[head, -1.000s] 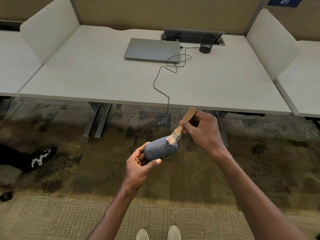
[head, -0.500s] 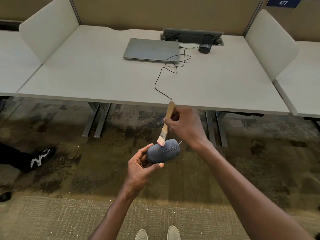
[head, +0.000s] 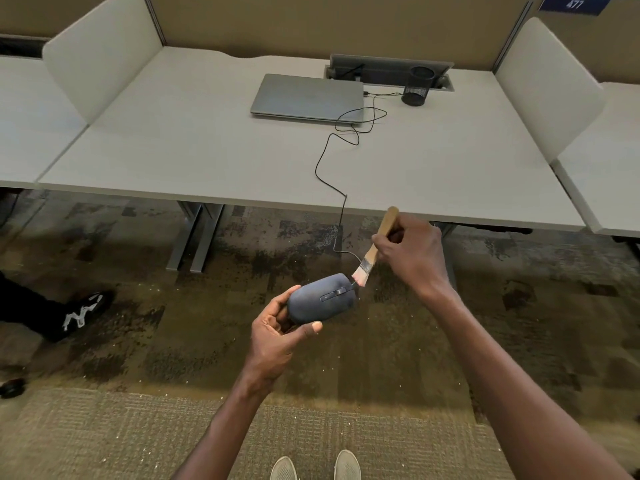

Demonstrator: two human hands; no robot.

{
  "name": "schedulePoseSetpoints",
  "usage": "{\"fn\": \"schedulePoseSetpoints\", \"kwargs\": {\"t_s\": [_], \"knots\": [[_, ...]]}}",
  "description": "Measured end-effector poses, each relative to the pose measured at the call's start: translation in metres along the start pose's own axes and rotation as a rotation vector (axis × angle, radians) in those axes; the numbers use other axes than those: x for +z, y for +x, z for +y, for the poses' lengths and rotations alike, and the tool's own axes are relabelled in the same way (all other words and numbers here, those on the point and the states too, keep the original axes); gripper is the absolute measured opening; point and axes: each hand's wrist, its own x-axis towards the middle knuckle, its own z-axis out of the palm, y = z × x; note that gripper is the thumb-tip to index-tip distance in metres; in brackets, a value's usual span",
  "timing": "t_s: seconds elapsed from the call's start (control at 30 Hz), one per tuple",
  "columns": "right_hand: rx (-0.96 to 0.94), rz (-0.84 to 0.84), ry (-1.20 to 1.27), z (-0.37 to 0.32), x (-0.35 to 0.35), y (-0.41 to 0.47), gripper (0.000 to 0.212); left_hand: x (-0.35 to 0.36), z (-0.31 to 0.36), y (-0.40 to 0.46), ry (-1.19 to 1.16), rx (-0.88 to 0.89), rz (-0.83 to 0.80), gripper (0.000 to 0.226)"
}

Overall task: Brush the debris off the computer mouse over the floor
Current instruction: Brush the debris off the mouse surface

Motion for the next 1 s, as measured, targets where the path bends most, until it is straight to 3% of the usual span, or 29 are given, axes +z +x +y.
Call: {"fn": "schedulePoseSetpoints", "kwargs": {"t_s": [0.17,0.4,0.6,0.8,1.0], "knots": [[0.048,-0.109,0.078,0.009,0.004,-0.007,0.012,-0.002,0.000,0.003,-0.033,-0.011,-0.011,0.077],[-0.200,0.183,0.000,0.002,-0.001,-0.017,0.015,-0.008,0.002,0.004,-0.061,-0.035,0.004,0.076],[-0.166,-0.019,0.054,0.002,0.002,-0.014,0.014,-0.005,0.004,0.006,-0.066,-0.024,0.011,0.075],[-0.223,0.161,0.035,0.001,0.001,-0.019,0.012,-0.004,0.006,0.005,-0.077,-0.026,0.026,0.075],[-0.132,0.073,0.192,-0.005,-0.001,-0.019,0.012,-0.004,0.005,0.007,-0.097,-0.038,0.032,0.075]]}}
